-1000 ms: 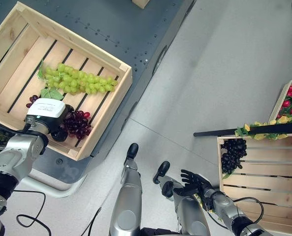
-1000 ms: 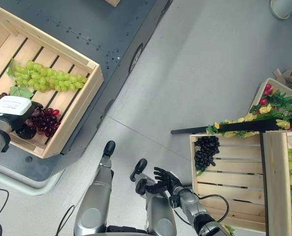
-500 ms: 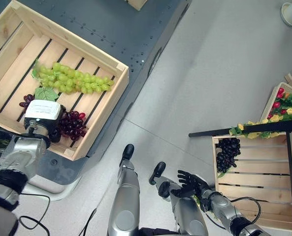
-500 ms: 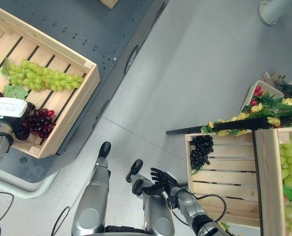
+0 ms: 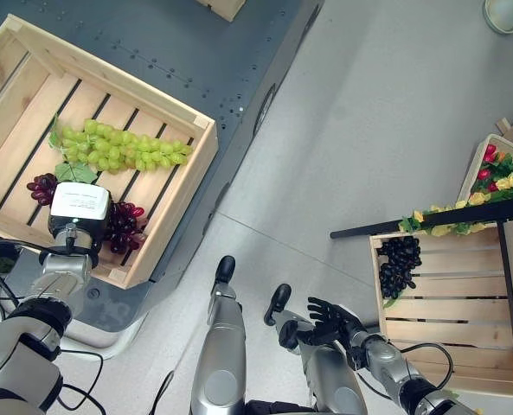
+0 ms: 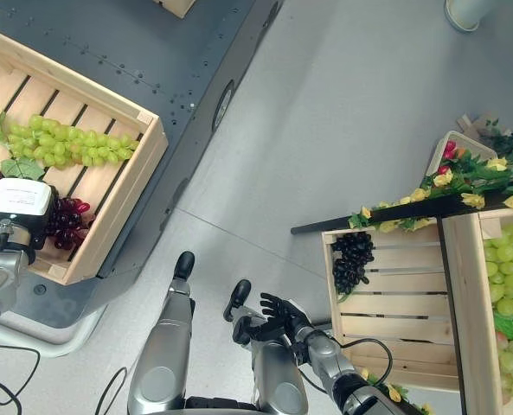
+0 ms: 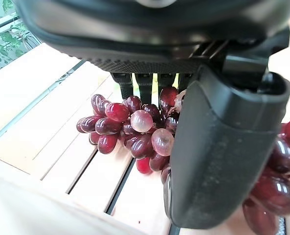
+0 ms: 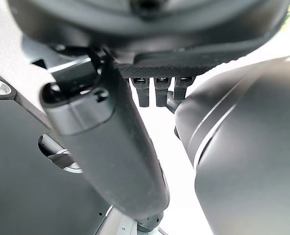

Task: Pick up the fruits from the basket on one side to the basket on the other side

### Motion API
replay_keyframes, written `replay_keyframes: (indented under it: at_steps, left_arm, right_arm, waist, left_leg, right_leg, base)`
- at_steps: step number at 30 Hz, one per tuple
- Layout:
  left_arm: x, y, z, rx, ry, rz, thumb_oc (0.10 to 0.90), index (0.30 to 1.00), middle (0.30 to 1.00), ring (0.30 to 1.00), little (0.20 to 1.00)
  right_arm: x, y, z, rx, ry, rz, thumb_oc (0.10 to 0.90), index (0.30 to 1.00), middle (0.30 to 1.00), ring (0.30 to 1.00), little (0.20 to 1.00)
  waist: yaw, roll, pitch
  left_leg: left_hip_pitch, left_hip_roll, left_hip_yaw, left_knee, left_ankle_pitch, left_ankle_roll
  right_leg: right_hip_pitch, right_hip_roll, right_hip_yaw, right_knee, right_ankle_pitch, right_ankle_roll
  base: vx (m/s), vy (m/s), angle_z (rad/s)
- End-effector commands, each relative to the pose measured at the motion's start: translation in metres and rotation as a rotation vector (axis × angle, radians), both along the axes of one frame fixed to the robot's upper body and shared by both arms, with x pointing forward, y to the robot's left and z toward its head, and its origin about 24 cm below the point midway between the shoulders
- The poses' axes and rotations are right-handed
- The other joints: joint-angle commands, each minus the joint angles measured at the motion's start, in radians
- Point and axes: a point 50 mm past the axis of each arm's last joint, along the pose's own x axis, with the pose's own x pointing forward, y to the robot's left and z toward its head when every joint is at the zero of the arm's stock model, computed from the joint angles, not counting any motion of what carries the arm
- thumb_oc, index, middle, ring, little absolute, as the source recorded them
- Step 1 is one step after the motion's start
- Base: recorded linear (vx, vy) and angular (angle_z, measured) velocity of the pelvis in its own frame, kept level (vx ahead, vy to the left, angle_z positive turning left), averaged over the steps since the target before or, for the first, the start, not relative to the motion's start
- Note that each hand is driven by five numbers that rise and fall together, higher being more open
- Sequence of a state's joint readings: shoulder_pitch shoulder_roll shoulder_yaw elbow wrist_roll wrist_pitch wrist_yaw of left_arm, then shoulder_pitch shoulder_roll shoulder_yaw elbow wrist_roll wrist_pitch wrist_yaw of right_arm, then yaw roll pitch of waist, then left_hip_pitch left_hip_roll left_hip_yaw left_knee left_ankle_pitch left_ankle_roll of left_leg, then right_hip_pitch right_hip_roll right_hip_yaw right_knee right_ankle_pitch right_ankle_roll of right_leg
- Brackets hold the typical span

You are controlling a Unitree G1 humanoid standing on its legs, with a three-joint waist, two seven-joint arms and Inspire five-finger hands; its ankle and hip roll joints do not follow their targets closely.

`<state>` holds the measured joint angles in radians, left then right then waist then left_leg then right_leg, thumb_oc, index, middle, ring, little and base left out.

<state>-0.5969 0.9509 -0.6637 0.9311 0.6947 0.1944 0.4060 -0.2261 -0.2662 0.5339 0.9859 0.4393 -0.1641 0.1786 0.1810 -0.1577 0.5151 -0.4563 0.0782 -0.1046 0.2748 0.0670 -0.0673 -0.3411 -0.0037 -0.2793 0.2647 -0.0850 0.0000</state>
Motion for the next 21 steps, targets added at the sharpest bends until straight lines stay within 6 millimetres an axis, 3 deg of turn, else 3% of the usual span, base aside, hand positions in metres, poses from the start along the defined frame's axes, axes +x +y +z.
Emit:
replay_keyframes:
  at_steps: [1,2,11,21]
  left_arm:
    - [-0.014,0.010,-0.026,-0.039,-0.061,0.147,0.574,0.561,0.561,0.561,0.561]
    - [-0.015,0.009,-0.029,-0.048,-0.066,0.149,0.403,0.305,0.305,0.305,0.305]
    - [-0.025,0.008,-0.042,-0.121,-0.172,0.137,0.400,0.300,0.300,0.300,0.300]
    - [-0.022,0.008,-0.012,-0.190,-0.506,0.044,0.400,0.300,0.300,0.300,0.300]
  right_arm:
    - [-0.001,0.003,0.004,0.024,-0.039,0.043,0.800,0.900,0.900,0.900,0.900]
    - [-0.001,0.003,0.004,0.021,-0.040,0.047,0.800,0.900,0.900,0.900,0.900]
    - [0.001,-0.001,0.005,0.004,-0.046,0.042,0.800,0.900,0.900,0.900,0.900]
    - [0.002,-0.005,0.008,0.038,-0.090,-0.050,0.800,0.900,0.900,0.900,0.900]
  waist:
    - [-0.045,-0.057,-0.005]
    - [-0.047,-0.058,-0.006]
    - [-0.055,-0.047,-0.005]
    - [-0.030,-0.037,-0.014]
  left_leg:
    - [-0.113,-0.056,0.060,0.053,-0.020,0.070]
    - [-0.111,-0.057,0.061,0.052,-0.020,0.070]
    - [-0.097,-0.062,0.065,0.039,-0.016,0.068]
    - [-0.077,-0.080,0.052,0.026,-0.016,0.069]
  right_leg:
    - [0.081,0.048,0.001,-0.037,0.004,-0.030]
    - [0.081,0.048,0.003,-0.038,0.005,-0.030]
    - [0.089,0.042,0.013,-0.050,0.007,-0.032]
    - [0.110,0.036,0.003,-0.065,0.010,-0.032]
  base:
    - [-0.01,0.018,-0.08]
    - [0.00,0.027,-0.11]
    - [-0.01,0.013,-0.03]
    - [0.00,-0.003,0.00]
